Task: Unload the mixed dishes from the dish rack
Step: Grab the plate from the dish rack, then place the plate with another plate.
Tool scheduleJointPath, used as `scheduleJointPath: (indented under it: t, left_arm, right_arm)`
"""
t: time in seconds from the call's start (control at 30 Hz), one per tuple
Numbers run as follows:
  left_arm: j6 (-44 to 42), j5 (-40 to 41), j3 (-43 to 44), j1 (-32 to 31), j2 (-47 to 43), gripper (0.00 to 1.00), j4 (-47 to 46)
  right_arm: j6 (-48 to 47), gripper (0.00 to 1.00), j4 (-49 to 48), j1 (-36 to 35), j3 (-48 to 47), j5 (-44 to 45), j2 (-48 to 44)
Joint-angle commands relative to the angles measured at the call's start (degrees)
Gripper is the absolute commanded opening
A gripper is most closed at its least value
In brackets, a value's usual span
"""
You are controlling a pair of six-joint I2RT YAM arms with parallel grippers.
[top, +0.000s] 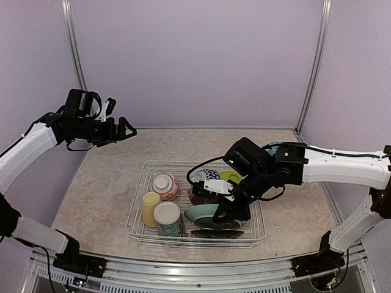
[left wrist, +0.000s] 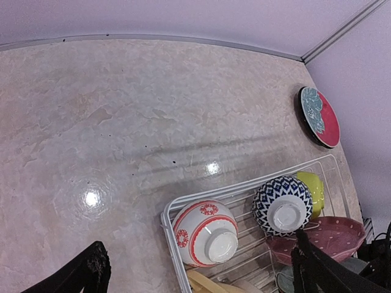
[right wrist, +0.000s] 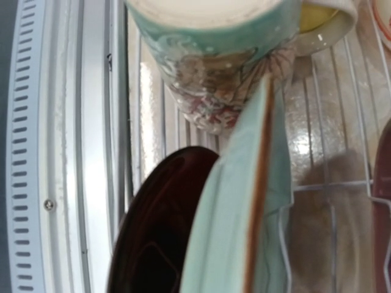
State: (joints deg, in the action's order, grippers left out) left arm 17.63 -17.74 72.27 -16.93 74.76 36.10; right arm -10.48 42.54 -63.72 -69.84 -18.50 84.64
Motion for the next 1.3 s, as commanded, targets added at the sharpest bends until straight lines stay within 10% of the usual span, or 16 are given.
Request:
scheduleJointPath:
  t: [0.0, 0.97, 1.27]
  left_arm:
    - [-0.5, 0.5, 1.6, -0.4, 0.4, 0.99, 1.2]
    - [-0.5, 0.8, 1.6, -0.9, 0.7, 0.99, 1.3]
    - [-0.4, 0.9, 1.6, -0.9, 0.6, 0.99, 1.3]
  right_arm:
    - [0.4, 0.0, -0.4, -0.5, -3.5, -4.9, -3.2]
    - [5.3, 0.0, -4.1, 2.7, -12.5, -11.5, -11.2]
    - [5.0, 0.0, -10.1, 2.7, -16.6, -0.7, -14.4]
